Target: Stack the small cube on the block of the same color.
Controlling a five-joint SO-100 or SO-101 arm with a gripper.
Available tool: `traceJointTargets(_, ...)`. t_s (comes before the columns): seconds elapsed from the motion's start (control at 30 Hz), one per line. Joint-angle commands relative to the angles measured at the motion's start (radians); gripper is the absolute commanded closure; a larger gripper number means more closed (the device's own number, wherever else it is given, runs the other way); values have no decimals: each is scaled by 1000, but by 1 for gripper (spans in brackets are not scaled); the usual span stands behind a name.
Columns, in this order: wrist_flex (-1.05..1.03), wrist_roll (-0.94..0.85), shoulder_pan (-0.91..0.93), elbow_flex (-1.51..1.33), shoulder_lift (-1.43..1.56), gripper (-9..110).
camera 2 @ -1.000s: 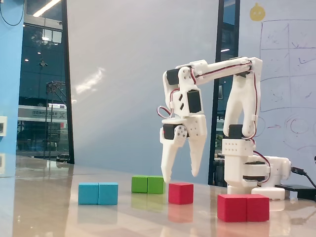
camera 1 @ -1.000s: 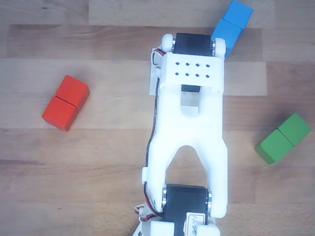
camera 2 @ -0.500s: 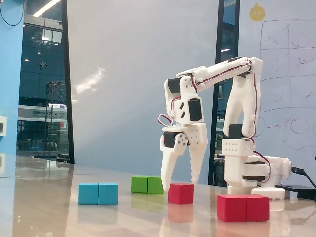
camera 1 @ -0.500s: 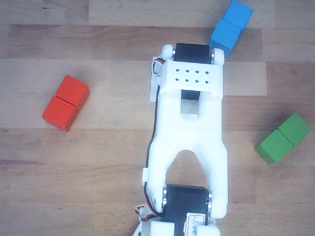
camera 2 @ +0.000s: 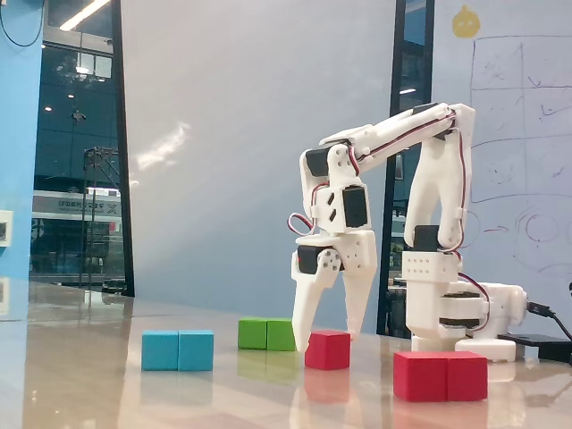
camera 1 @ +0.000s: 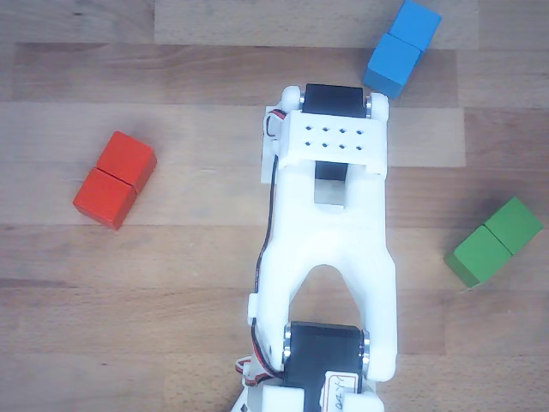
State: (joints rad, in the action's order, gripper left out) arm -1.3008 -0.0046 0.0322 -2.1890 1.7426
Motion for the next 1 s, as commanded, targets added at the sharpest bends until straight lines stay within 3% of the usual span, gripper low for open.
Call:
traceJointTargets(0.0, 8, -9, 11, 5, 8, 74)
traceJointTargets(0.17, 8, -9, 11, 5, 8, 76)
traceJointTargets(0.5, 9, -9, 11, 5, 8, 94)
traceJointTargets(0.97, -11, -9, 9, 43, 25, 94)
